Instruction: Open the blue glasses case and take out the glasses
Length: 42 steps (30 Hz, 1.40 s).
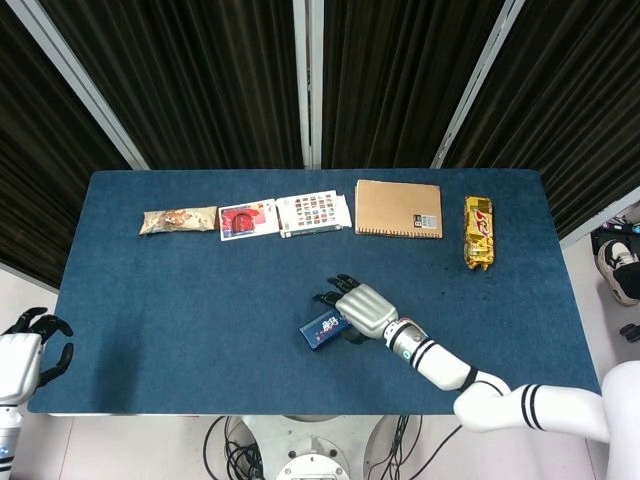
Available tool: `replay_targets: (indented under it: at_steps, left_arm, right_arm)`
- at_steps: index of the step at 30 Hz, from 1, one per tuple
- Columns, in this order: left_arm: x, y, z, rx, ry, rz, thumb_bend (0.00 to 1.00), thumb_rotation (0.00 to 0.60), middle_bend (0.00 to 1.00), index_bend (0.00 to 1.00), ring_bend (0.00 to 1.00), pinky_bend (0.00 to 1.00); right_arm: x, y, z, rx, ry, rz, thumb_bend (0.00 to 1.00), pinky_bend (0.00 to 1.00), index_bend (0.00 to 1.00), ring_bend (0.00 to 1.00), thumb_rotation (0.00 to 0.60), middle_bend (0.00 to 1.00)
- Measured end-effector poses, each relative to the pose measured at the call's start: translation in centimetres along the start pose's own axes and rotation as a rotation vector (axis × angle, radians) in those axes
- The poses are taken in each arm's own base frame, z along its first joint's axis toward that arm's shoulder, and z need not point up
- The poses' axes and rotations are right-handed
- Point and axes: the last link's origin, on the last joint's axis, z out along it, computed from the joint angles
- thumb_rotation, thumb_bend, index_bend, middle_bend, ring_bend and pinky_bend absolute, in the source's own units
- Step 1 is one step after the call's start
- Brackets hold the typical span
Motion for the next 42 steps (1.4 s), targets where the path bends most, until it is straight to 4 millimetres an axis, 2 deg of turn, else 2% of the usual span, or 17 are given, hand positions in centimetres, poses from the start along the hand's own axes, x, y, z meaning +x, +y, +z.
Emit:
replay_targets:
  at_steps: [9, 18, 28, 37, 42]
  left_arm:
    - [0.0, 0.0, 0.0, -0.001, 0.0, -0.001, 0.4, 0.6, 0.42, 0.49, 0.21, 0.52]
    - [0.0, 0.0, 0.0, -0.001, 0.0, -0.002, 0.4, 0.6, 0.42, 0.49, 0.21, 0.52]
    - [0.0, 0.0, 0.0, -0.001, -0.001, -0.002, 0.4, 0.6, 0.42, 0.49, 0.21, 0.52]
    - [0.0, 0.0, 0.0, -0.001, -0.001, -0.003, 0.4, 0.6, 0.42, 0.49, 0.21, 0.52]
    - [0.0, 0.0, 0.0, -0.003, -0.003, -0.005, 0.4, 0.6, 0.42, 0.49, 0.21, 0.52]
  right_arm:
    - [-0.3, 0.2, 0.2, -0.004, -0.009, -0.016, 0.29, 0.0, 0.18, 0.0, 0.6, 0.24]
    - [-0.4, 0.4, 0.4, -0.013, -0.012, -0.019, 0.36, 0.0, 0.26, 0.0, 0.6, 0.27]
    - [-0.5, 0.3, 0.5, -0.015, -0.017, -0.026, 0.39, 0.0, 0.28, 0.0, 0.6, 0.29]
    - [-0.2, -0.4, 2.0, -0.007, -0.006, -0.04, 0.56, 0.0, 0.32, 0.0, 0.6, 0.33]
    - [0.2, -0.8, 2.8, -0.01, -0.007, -0.042, 0.6, 0.0, 0.32, 0.0, 0.6, 0.32]
